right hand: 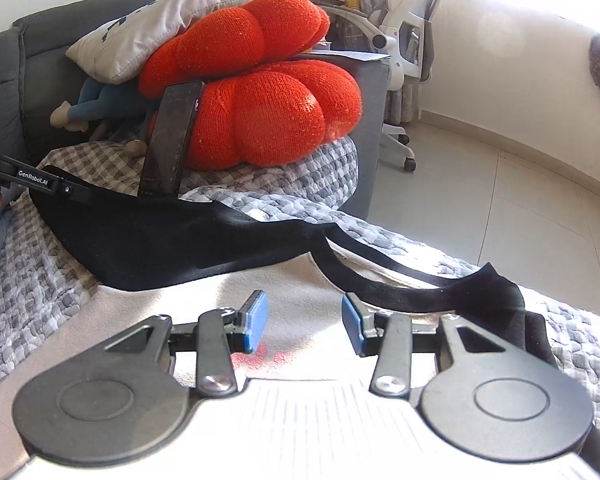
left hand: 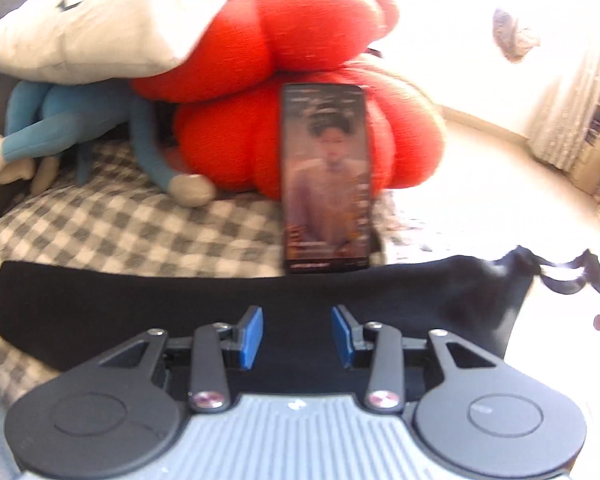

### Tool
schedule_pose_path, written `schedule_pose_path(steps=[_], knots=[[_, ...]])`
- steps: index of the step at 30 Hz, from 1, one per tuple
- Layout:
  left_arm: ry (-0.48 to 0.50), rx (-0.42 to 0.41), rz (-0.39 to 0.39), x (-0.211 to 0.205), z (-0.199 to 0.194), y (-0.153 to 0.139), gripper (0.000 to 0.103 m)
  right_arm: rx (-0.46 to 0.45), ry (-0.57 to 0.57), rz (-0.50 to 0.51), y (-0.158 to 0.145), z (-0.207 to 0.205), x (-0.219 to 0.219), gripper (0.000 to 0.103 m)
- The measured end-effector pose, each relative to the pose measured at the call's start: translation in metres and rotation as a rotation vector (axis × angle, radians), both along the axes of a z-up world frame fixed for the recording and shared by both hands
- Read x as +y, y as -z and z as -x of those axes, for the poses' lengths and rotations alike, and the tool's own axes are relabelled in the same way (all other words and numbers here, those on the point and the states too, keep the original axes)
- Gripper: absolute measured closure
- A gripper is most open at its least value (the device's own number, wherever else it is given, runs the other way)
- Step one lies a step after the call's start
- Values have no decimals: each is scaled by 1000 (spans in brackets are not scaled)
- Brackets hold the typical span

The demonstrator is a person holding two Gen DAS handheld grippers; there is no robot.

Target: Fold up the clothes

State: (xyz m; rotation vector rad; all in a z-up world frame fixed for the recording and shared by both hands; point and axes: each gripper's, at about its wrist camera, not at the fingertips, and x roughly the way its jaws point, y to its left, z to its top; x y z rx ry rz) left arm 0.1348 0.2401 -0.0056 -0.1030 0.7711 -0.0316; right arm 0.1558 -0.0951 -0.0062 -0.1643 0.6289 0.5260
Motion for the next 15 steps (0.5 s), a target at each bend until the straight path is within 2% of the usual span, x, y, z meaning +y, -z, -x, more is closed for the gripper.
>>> schedule_pose_path(steps=[4, 6, 10, 13, 15], knots=[[166, 9, 78, -51, -14, 6, 92, 3, 38, -29, 1, -3, -16, 57], [240, 16, 93, -76, -21, 13, 100, 4, 42, -42, 3, -4, -20, 57], [306, 20, 76, -114, -42, 27, 102, 8, 43, -55, 8, -4, -26, 57], [287, 29, 54, -130, -68, 39, 103, 13, 54, -62, 12, -5, -32, 57], [260, -1, 65, -131, -85, 40, 103, 18, 68, -65, 13, -6, -37, 57]])
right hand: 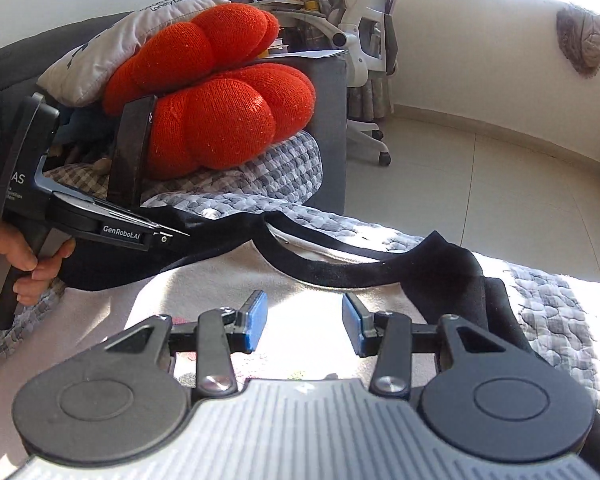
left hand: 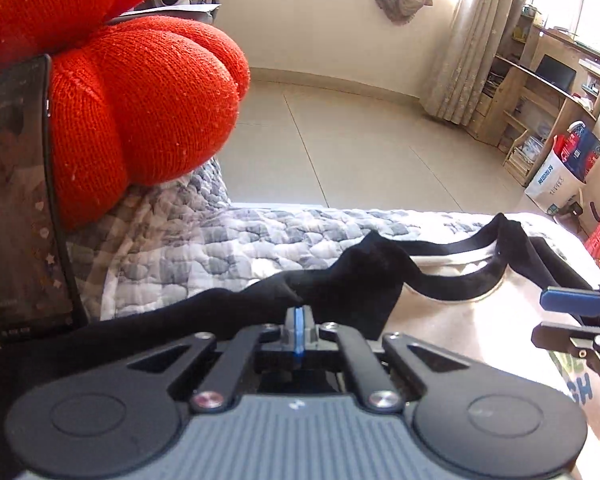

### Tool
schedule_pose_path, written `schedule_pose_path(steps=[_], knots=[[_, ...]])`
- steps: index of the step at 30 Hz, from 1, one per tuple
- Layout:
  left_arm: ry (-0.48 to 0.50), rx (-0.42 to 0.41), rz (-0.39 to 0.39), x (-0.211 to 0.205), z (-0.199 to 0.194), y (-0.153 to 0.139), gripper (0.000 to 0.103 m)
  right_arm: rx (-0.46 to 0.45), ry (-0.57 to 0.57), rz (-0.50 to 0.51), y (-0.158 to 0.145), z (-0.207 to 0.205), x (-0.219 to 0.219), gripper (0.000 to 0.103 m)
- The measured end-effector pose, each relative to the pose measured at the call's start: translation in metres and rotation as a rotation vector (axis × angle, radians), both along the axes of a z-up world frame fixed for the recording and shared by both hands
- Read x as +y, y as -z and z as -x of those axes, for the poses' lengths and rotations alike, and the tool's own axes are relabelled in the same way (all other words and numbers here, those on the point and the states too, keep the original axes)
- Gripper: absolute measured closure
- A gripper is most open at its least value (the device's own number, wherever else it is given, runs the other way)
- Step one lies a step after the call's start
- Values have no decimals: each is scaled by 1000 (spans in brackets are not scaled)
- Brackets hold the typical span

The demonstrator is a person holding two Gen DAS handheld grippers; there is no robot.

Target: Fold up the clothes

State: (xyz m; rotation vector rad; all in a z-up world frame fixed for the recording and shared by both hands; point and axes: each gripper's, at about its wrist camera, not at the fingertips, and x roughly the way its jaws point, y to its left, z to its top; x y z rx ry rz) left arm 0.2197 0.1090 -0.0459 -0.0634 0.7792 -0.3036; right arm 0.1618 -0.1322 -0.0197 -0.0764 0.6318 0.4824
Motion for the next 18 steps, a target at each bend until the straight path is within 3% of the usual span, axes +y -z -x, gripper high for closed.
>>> schedule_pose_path(steps=[4, 6, 12, 18], knots=[[-135, -12, 13, 3, -25, -11, 102, -5, 33, 1, -2, 1, -12, 57], [-165, -17, 70, 5, -21, -19, 102, -15, 49, 3, -6, 5, -21, 57], [-118, -40, 86, -12, 19, -28, 99, -30, 110, 4, -20, 14, -53, 57], [-54, -18, 116, -43, 39, -25, 88, -22, 155, 10, -26, 27, -75, 56]])
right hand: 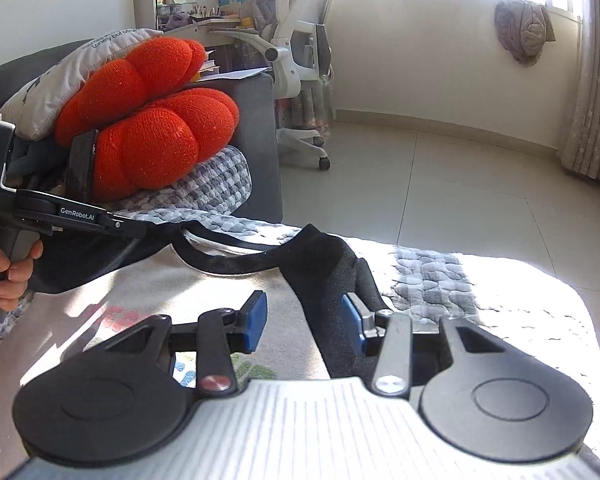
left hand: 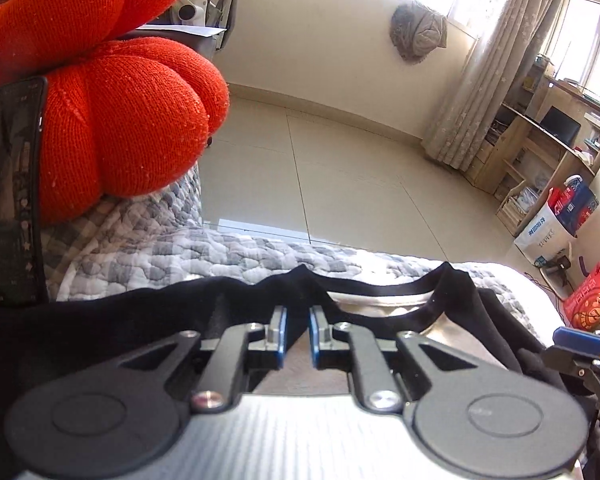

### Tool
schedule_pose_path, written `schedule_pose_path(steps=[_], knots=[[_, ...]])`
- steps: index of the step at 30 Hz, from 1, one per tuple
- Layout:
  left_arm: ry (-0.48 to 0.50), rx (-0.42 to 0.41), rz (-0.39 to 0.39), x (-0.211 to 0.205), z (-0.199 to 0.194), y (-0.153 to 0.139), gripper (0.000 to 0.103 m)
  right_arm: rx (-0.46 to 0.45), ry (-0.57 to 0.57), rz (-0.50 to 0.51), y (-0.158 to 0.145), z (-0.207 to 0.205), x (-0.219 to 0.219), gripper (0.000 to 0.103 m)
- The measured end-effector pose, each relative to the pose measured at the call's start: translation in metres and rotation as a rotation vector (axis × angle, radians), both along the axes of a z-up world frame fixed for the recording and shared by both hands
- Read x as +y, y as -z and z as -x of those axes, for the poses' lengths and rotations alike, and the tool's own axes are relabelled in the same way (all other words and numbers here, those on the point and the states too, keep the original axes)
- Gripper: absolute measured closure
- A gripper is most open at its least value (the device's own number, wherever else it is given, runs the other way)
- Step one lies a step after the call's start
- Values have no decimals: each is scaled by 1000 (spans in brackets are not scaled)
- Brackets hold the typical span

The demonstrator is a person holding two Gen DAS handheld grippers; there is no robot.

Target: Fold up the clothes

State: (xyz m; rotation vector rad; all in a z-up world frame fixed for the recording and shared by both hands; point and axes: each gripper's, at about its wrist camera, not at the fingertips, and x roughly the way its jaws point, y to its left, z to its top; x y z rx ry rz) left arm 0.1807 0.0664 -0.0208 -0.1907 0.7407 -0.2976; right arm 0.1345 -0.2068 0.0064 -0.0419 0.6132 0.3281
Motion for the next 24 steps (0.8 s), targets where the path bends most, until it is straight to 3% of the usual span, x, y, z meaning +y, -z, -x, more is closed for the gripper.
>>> schedule_pose_path(steps=[4, 10, 15, 24], knots=[[52, 7, -33, -27, 8, 0, 75, -5, 19, 25, -5, 12, -13, 50], [119, 23, -71, -63, 13, 2, 70, -7, 95, 33, -11, 27, -52, 46], [166, 26, -94, -89, 13, 4, 68, 22, 166, 51, -8, 36, -89, 46], [197, 13, -91, -123, 0, 7, 68, 104, 225, -6, 4, 44, -144, 46]])
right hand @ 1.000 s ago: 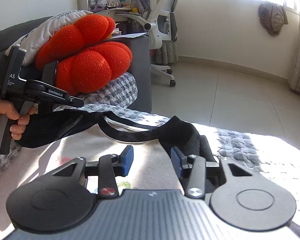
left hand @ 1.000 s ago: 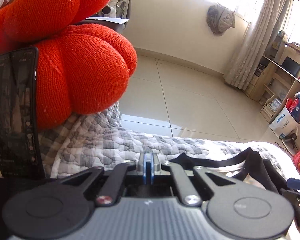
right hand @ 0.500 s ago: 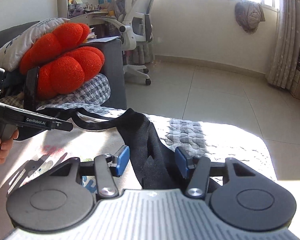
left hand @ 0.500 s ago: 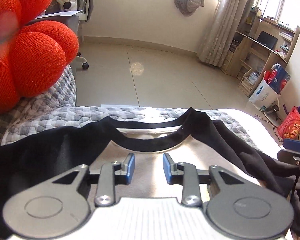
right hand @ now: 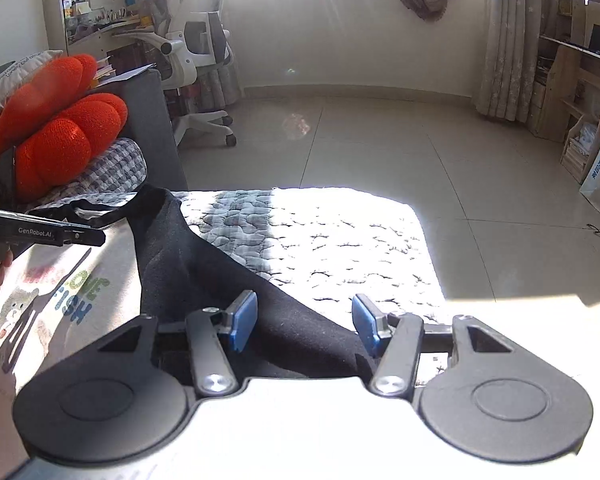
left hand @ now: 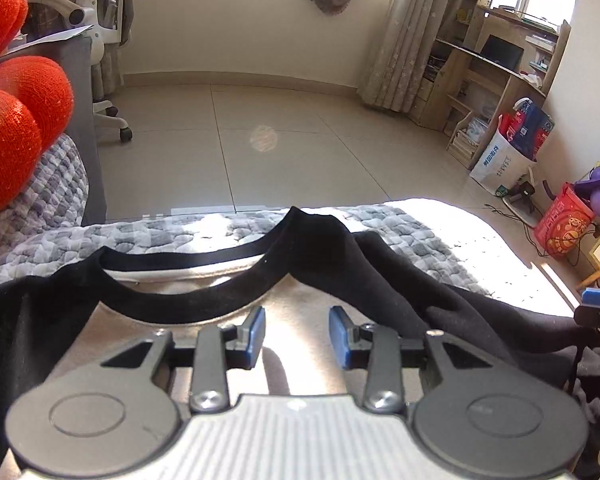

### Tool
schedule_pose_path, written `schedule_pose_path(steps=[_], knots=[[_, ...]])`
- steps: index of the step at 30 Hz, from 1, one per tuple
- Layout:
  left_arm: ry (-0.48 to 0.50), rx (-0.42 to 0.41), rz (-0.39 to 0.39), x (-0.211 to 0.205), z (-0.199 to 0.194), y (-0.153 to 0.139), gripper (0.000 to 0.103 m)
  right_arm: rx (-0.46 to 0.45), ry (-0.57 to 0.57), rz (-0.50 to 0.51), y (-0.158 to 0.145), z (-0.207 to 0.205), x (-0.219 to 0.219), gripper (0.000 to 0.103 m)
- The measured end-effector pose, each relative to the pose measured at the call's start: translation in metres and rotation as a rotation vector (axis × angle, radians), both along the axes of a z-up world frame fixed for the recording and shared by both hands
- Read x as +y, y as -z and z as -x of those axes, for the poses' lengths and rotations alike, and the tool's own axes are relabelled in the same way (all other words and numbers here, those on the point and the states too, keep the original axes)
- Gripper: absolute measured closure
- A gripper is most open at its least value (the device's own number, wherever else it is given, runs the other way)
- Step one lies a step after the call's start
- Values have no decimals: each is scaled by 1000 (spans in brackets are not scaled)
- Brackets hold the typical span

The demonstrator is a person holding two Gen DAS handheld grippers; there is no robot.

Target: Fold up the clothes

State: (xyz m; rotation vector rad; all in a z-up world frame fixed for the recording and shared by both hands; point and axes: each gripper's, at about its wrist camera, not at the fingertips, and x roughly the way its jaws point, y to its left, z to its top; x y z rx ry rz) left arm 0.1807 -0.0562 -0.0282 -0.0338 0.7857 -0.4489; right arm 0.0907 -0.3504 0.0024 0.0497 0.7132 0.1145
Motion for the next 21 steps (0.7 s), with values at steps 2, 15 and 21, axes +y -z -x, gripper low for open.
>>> schedule_pose_path(steps=[2, 15, 21], knots=[[-13, -16, 4, -3, -8, -1, 67, 23, -18, -14, 4, -8, -3, 46], [-89, -16, 71, -17, -69, 12, 70, 100, -121, 164, 27, -37, 20, 99], [-99, -2, 118, -16, -76, 18, 89, 15, 0, 295, 9, -53, 8, 100]])
